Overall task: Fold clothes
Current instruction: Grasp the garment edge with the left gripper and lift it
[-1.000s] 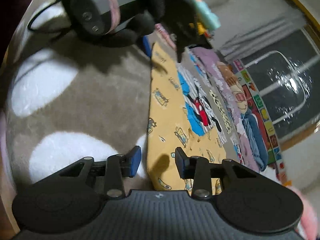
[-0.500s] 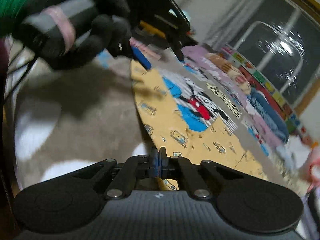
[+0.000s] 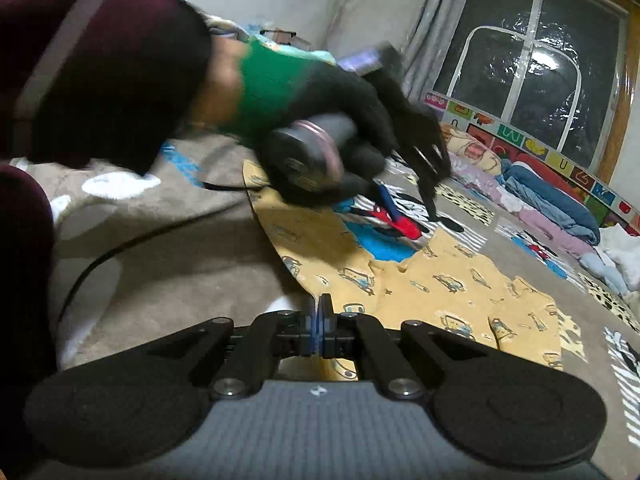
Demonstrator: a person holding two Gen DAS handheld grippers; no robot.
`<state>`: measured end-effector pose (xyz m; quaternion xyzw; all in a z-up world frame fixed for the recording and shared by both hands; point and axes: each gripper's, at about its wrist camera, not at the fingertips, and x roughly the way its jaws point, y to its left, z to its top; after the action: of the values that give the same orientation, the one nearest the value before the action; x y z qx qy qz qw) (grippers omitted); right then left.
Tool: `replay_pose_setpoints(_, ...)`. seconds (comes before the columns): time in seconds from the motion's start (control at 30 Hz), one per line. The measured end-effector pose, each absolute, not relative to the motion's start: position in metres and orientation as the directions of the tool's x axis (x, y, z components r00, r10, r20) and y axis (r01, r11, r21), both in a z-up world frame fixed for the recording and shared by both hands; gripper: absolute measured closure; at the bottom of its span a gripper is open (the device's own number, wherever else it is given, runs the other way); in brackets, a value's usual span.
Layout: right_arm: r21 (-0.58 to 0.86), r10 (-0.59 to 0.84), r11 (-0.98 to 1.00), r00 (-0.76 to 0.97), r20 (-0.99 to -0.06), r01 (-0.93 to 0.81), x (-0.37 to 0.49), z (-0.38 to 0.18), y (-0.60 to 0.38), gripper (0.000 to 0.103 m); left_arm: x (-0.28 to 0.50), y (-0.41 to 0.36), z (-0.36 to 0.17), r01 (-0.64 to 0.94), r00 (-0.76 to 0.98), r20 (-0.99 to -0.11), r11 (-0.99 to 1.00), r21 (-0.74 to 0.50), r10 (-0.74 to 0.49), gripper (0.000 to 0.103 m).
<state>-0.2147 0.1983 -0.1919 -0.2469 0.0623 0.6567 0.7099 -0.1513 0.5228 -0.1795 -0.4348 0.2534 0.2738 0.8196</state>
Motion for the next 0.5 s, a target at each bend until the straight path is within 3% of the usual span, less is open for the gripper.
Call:
replay_pose_setpoints(0.07,-0.242,0.906,0.019,0.119,-0.405,-0.970,-0.209,-0.191,0.197,0.101,-0.141,0.527,-0.183,-0.665,0.728,-0.649,0.462,-0.587,0.223,0.069)
replay_pose_setpoints(0.17,-0.203,0.914,0.027,0.107,-0.392,-0.979,-0.200,-0.189,0.194,0.101,-0.125,0.523,-0.178,-0.672,0.715,-0.655,0.501,-0.545,0.245,0.092)
replay_pose_setpoints(0.23,-0.180,0.918,0.029,0.098,-0.385,-0.983,-0.196,-0.189,0.191,0.101,-0.115,0.519,-0.174,-0.682,0.698,-0.666,0.529,-0.505,0.264,0.102)
replay_pose_setpoints(0.5,-0.118,0.933,0.051,0.089,-0.348,-0.992,-0.180,-0.183,0.176,0.101,-0.087,0.496,-0.152,-0.699,0.653,-0.679,0.610,-0.372,0.334,0.103)
